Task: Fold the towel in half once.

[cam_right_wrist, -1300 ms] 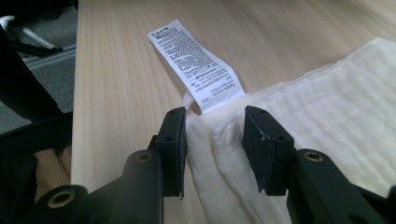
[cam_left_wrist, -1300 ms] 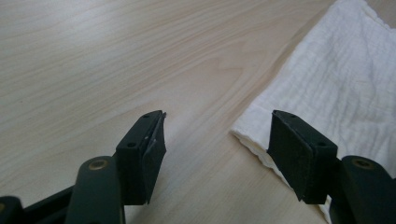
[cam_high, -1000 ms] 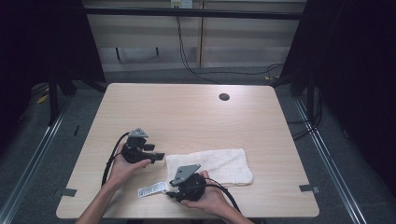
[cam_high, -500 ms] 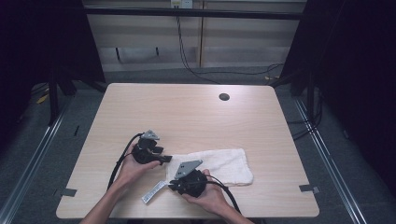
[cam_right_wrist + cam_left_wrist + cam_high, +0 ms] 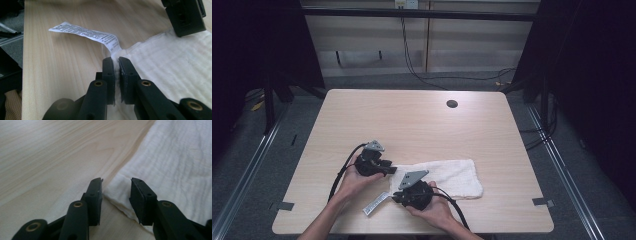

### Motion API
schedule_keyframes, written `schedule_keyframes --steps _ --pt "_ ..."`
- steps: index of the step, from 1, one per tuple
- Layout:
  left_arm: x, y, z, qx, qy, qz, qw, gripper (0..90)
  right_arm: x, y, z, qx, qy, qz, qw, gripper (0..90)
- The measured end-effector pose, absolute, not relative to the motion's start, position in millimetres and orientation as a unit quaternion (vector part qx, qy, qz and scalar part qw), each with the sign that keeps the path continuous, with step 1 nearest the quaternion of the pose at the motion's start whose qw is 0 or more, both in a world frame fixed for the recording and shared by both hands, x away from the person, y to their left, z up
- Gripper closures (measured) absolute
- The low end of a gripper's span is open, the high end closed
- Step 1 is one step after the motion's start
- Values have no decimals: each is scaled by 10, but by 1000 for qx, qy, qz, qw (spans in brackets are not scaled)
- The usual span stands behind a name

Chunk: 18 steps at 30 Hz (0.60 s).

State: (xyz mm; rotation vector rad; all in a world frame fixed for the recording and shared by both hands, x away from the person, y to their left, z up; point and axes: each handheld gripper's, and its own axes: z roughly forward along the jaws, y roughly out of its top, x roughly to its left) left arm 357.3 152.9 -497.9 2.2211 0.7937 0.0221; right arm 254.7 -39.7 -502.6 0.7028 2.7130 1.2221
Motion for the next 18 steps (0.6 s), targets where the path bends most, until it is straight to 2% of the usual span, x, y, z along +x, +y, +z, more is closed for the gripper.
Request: schedule_keyframes --steps 11,15,18 --pt "3572 1506 -4982 871 306 -4 385 639 2610 -408 -5018 236 886 400 17 849" --pt "3555 1488 -4989 873 302 -21 382 804 2609 -420 -5013 242 885 398 9 849" --pt "3580 1525 -5001 868 309 -37 387 848 2614 -426 -5009 241 883 403 4 849"
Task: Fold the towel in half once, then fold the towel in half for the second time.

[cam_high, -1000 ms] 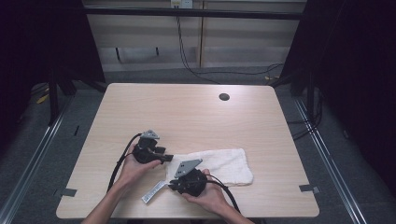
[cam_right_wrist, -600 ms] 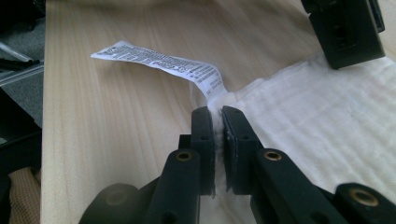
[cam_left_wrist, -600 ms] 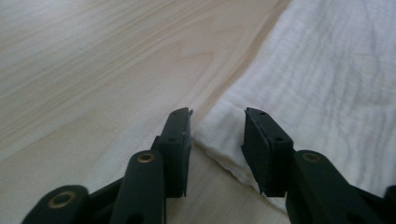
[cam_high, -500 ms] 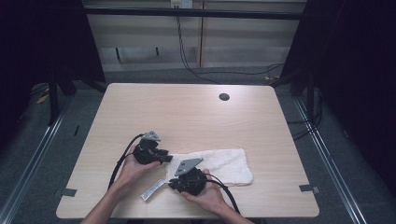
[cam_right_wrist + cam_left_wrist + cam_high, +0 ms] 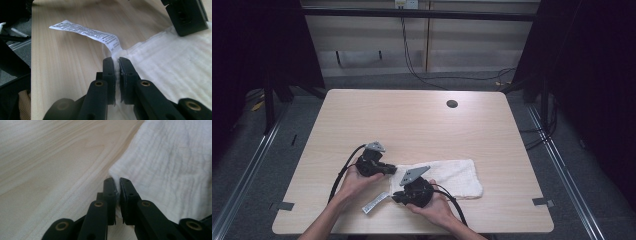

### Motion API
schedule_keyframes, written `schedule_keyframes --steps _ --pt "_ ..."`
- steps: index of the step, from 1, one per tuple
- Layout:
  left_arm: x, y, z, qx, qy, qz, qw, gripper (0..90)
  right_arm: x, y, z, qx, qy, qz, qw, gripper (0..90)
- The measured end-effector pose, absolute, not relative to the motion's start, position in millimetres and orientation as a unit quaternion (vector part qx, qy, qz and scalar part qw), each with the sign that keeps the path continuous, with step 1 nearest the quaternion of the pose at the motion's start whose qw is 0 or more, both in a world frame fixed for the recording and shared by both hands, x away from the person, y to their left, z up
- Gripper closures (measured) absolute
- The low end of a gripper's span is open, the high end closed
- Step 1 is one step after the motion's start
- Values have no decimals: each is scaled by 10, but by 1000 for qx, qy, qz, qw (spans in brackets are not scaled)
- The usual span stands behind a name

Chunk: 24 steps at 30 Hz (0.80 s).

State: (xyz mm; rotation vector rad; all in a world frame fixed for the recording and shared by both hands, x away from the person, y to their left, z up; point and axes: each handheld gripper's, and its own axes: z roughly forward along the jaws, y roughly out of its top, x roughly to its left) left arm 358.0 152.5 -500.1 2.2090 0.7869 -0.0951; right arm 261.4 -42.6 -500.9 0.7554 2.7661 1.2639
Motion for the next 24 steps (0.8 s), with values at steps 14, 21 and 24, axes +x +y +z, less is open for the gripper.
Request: schedule_keyframes --steps 14,21,24 --pt "3561 1621 -4889 861 306 -31 406 857 2579 -457 -4912 244 870 429 5 850" --pt "3573 1712 -4803 850 310 -37 423 857 2596 -439 -4827 247 863 441 -3 850" --pt "3555 1742 -4767 850 309 -37 425 857 2579 -434 -4803 245 862 444 -2 850"
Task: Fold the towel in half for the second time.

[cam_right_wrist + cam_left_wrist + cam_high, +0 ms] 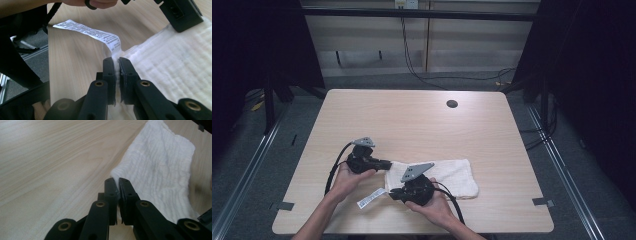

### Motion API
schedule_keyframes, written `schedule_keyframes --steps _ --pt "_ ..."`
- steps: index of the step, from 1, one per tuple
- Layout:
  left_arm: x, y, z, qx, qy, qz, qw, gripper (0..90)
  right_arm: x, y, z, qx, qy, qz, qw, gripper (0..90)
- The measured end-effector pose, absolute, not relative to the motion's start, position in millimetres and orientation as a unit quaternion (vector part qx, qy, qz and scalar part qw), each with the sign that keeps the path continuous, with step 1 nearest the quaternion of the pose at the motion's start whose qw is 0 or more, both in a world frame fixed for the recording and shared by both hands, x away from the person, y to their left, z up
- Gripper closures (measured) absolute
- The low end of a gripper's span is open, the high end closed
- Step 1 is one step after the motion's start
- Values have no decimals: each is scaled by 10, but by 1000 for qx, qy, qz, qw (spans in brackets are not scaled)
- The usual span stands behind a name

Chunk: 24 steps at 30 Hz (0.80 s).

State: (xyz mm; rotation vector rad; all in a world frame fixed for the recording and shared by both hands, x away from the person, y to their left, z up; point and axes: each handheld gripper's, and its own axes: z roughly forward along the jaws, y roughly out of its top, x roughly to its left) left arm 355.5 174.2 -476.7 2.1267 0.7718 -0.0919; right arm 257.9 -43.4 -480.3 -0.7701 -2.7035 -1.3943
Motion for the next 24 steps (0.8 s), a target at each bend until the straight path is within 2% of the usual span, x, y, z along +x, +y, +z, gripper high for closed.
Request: schedule_keyframes --steps 4,16,24 --pt "3518 1756 -4717 848 310 -22 430 857 2573 -417 -4773 -248 -860 -446 4 850" --pt "3508 1745 -4544 842 310 -30 440 856 2527 -386 -4623 -245 -852 -463 3 850" --pt "3503 1835 -4453 837 318 -20 444 856 2563 -322 -4414 -236 -847 -476 -2 850"
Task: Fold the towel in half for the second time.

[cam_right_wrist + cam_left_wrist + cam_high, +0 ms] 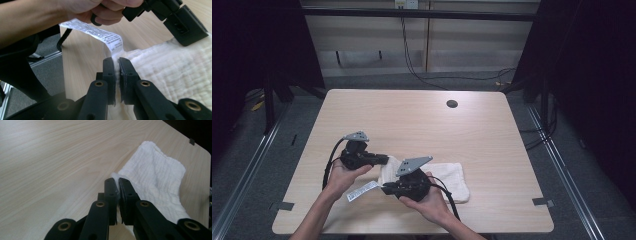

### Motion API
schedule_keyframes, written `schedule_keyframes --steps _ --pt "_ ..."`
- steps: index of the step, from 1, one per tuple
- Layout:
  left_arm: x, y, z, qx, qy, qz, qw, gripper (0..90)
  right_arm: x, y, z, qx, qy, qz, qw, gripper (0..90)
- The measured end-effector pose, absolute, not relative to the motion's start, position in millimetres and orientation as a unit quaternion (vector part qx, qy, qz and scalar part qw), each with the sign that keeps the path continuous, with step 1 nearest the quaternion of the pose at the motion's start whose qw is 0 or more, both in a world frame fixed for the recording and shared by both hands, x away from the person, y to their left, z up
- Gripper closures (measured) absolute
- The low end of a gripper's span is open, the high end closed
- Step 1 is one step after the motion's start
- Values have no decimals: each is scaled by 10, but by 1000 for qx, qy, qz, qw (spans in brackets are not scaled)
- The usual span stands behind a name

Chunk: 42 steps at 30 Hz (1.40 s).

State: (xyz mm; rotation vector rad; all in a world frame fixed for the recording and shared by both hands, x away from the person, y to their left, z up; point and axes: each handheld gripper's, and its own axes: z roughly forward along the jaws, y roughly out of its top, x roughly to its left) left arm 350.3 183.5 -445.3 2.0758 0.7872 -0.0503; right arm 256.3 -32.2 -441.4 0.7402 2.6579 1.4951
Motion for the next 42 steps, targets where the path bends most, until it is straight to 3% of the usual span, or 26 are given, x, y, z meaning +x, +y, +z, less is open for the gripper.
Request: schedule_keyframes --steps 16,29,42 --pt "3493 1980 -4171 837 324 13 441 856 2619 -247 -4141 225 842 490 19 850" --pt "3593 2079 -4442 830 361 -4 425 854 2759 -145 -4325 243 837 490 4 850" --pt "3659 1680 -4303 836 333 -8 436 851 2676 -406 -4234 247 829 500 37 847"
